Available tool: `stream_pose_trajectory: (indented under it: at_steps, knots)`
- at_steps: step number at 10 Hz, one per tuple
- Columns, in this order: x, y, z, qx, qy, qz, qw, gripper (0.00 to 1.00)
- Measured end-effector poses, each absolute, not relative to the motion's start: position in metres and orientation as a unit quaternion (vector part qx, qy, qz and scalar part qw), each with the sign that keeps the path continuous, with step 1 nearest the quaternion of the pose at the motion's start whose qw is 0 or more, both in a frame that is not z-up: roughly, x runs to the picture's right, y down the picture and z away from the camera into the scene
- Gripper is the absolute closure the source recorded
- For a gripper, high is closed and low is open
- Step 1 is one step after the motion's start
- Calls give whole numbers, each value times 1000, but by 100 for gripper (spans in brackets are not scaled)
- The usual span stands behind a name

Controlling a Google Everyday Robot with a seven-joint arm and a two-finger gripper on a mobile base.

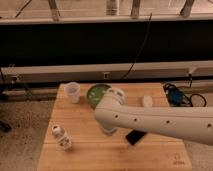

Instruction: Knock the bottle over

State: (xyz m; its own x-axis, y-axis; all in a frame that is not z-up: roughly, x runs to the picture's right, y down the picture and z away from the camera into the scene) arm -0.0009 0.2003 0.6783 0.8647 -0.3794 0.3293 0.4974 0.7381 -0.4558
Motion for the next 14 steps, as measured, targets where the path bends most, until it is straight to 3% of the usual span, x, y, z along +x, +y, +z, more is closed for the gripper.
stream_pose_trajectory:
  at_steps: [14]
  knots:
    - [-67, 230, 678, -268, -165, -289, 904, 100]
